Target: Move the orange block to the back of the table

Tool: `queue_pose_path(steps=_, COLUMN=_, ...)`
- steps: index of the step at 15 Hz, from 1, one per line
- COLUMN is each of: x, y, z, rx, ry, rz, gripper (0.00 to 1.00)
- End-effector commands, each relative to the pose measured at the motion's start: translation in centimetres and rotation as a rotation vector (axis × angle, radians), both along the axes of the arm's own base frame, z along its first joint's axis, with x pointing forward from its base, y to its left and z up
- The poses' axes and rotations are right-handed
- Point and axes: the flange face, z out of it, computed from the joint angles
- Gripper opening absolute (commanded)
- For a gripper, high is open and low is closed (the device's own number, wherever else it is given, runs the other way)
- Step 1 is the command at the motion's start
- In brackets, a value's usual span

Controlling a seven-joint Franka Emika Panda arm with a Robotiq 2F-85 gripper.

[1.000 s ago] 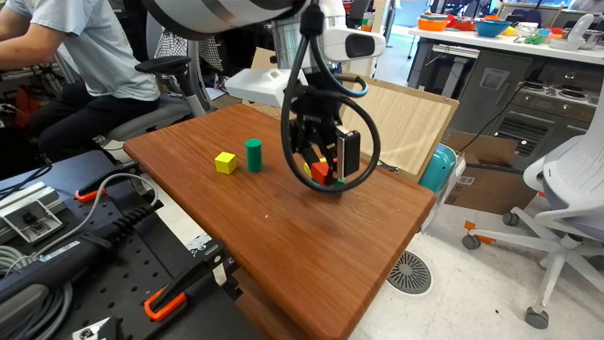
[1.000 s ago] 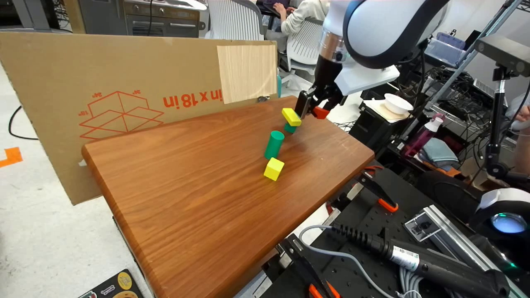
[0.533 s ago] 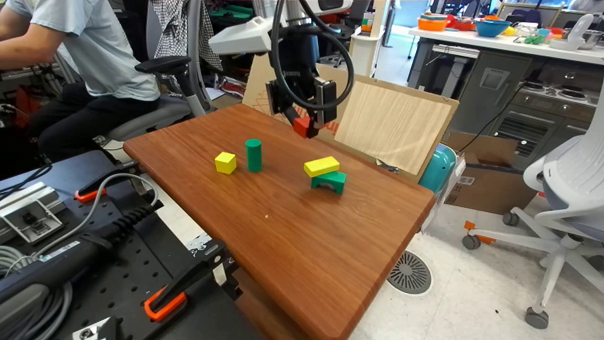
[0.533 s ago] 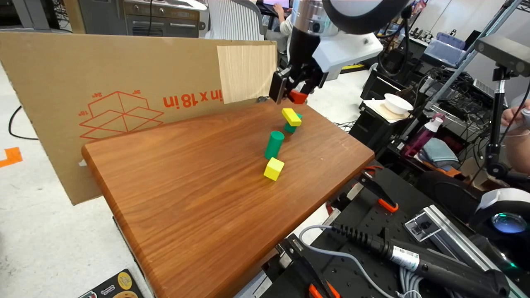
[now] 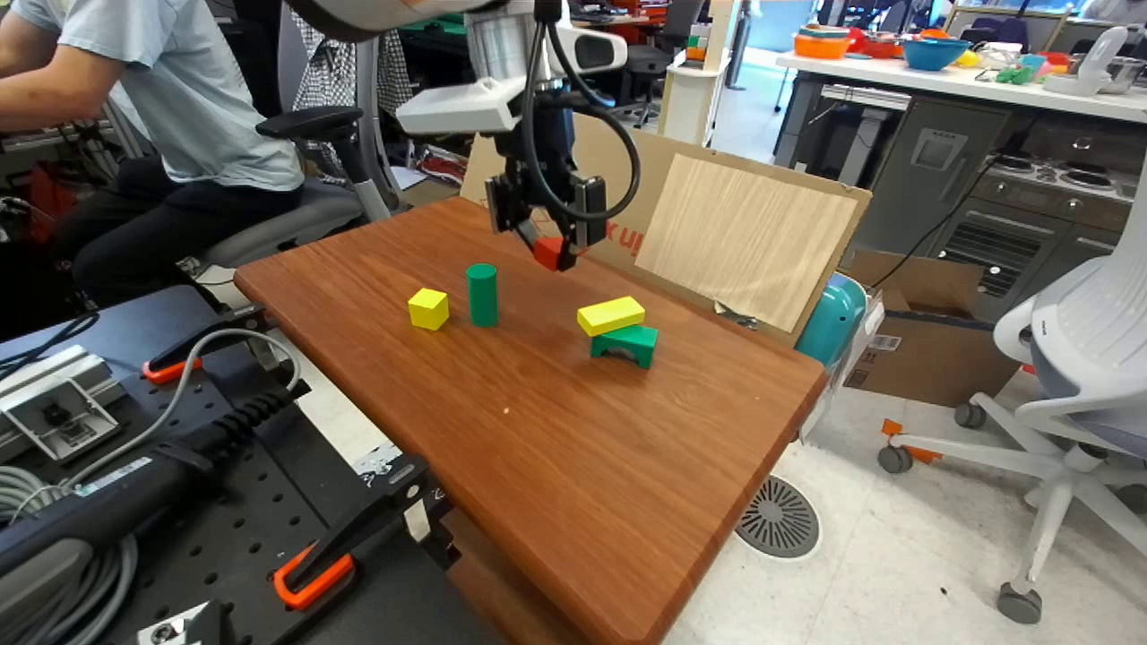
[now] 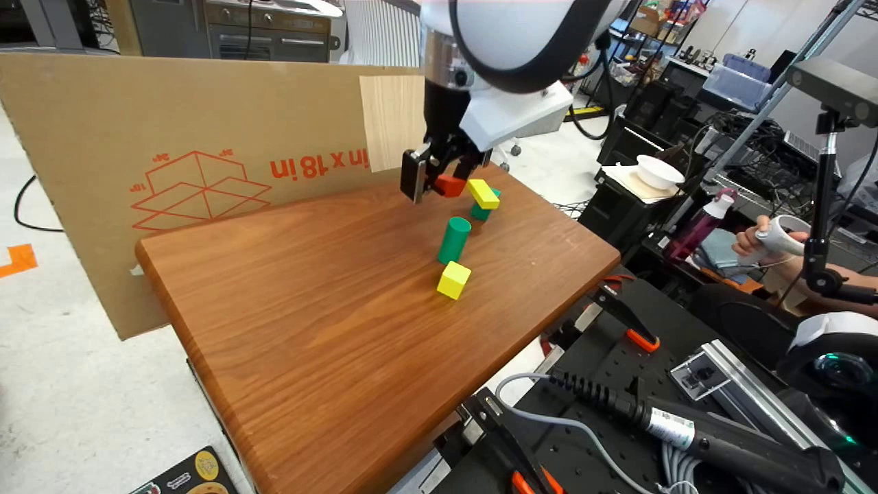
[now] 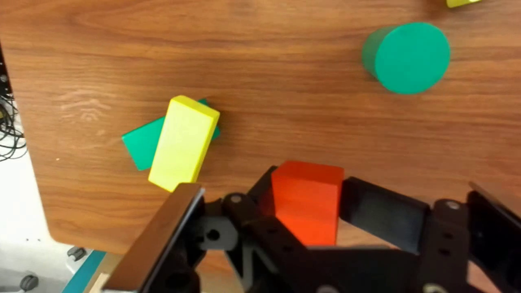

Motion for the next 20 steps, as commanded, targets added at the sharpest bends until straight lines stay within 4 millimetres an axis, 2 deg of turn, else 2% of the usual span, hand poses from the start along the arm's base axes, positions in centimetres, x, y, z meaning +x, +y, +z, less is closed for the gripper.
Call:
queue_pose_path(steps=1, x=2.0, y=0.3, z=-5.0, rx=0.001, ry=0.088, rz=0.006, gripper=0.14)
queue_pose_path(steps=4, x=3.1, y=0.1, z=-8.0, rx=-0.024, ry=0.126, rz=0.02, gripper=0.14)
queue_pose_path(steps=5, x=3.5, y=0.0, z=-8.4, rx=-0.035, ry=0.14, rz=0.025, gripper=0.14)
queue_pose_path(steps=6, x=4.0, y=0.1, z=-7.7, rx=-0.038, ry=0.145, rz=0.034, gripper=0.14)
queue_pose_path(steps=7, x=4.3, y=0.2, z=-7.6, rx=-0.034, ry=0.152, rz=0.039, gripper=0.56)
queue_pose_path(steps=8, x=4.7, y=0.3, z=-7.0, rx=-0.038, ry=0.151, rz=0.043, gripper=0.66)
queue_pose_path(steps=9, x=4.9, y=0.4, z=-6.5, rx=-0.035, ry=0.143, rz=0.046, gripper=0.72)
queue_pose_path(steps=13, x=5.4, y=0.9, z=-1.8, rx=0.004, ry=0.062, rz=0.067, gripper=0.99)
queue_pose_path(steps=17, x=4.2, y=1.0, z=3.4, rx=0.104, ry=-0.019, rz=0.054, gripper=1.0)
queue_pose_path(steps=20, x=2.1, y=0.5, z=6.1, rx=0.214, ry=0.0, rz=0.029, gripper=1.0)
